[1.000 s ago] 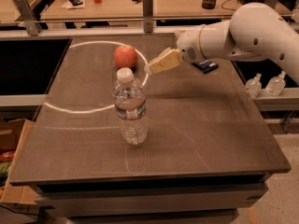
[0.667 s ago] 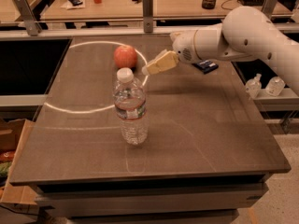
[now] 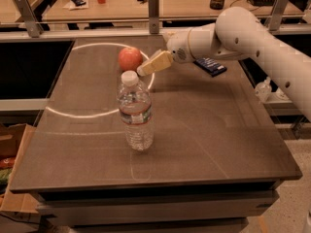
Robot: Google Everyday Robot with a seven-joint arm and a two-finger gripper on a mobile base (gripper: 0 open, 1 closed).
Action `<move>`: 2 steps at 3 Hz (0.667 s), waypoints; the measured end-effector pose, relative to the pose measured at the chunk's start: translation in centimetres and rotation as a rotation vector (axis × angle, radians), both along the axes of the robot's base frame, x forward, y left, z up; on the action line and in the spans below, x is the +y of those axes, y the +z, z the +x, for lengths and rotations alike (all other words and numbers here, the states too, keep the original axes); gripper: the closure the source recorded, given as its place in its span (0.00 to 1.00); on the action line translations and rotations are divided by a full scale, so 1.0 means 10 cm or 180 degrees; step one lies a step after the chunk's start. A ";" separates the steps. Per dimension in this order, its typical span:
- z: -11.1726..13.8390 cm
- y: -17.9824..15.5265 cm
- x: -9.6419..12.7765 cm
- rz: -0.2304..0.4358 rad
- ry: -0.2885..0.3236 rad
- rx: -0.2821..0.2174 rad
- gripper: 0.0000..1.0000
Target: Pick apple
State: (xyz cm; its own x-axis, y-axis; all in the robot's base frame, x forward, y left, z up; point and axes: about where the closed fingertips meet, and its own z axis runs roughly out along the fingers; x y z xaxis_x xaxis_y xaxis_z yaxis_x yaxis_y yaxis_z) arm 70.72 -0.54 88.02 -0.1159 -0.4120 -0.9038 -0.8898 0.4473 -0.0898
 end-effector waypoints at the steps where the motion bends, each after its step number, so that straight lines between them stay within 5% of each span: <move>1: 0.06 -0.01 0.24 0.0080 0.0148 -0.0021 0.00; 2: 0.11 -0.06 0.43 0.0116 0.0248 -0.0009 0.00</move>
Offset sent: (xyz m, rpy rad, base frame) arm 0.0183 0.0609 -0.0114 0.0491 0.0001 0.1087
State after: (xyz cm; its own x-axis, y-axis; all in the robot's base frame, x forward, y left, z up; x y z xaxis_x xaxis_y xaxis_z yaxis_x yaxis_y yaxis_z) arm 71.80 3.75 87.42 -0.0821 -0.3864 -0.9187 -0.9218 0.3798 -0.0774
